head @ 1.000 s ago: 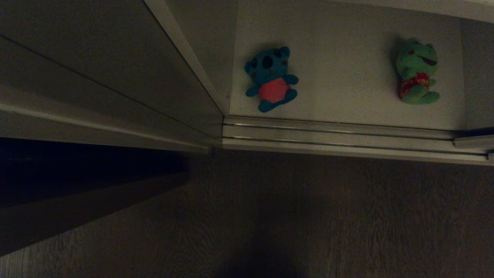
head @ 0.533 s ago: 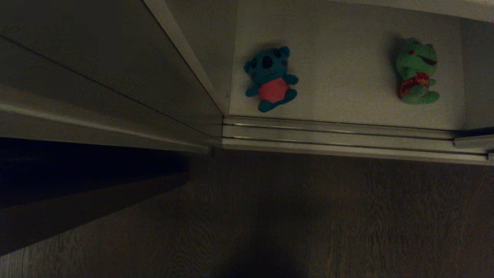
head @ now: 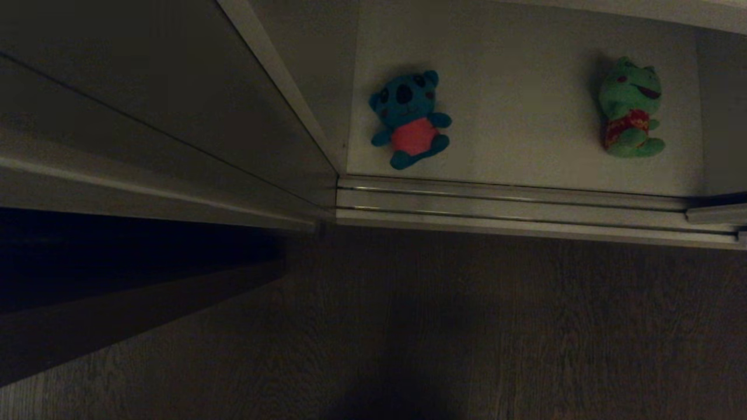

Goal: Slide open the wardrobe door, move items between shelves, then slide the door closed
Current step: Close the door

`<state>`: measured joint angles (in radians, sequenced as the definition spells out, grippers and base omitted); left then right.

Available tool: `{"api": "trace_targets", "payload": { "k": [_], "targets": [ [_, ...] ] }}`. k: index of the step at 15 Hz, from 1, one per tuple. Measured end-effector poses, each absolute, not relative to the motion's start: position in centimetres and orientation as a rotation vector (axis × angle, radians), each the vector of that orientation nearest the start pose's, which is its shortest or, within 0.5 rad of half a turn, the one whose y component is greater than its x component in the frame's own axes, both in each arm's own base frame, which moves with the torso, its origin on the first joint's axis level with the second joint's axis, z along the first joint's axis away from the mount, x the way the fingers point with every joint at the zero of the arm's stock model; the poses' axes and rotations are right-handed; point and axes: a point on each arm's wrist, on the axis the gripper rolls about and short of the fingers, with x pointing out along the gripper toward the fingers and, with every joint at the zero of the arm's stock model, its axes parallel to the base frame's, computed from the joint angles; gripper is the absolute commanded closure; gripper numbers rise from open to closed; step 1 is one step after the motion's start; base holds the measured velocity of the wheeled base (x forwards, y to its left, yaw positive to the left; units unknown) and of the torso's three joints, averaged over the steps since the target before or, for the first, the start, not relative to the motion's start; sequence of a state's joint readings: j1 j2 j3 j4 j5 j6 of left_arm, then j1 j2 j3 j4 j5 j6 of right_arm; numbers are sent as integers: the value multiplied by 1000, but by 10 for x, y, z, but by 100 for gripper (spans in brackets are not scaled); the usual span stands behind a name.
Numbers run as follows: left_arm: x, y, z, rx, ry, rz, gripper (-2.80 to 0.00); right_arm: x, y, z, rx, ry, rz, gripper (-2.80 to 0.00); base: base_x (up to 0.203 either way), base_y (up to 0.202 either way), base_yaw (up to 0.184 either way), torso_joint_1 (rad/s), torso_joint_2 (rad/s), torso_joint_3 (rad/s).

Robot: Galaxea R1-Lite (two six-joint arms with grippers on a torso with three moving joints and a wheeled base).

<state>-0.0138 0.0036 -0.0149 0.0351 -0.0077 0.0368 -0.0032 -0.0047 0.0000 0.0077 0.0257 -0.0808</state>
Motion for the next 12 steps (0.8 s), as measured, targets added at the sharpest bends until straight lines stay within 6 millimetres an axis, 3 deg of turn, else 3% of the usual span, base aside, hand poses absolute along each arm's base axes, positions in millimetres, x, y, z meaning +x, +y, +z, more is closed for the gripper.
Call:
{"api": "trace_targets", "payload": {
  "k": [12],
  "targets": [
    [-24,0,76,42,24,-21,0,-23,1,75,-80,3,23,0,0,0,0,0,0,0]
  ]
}}
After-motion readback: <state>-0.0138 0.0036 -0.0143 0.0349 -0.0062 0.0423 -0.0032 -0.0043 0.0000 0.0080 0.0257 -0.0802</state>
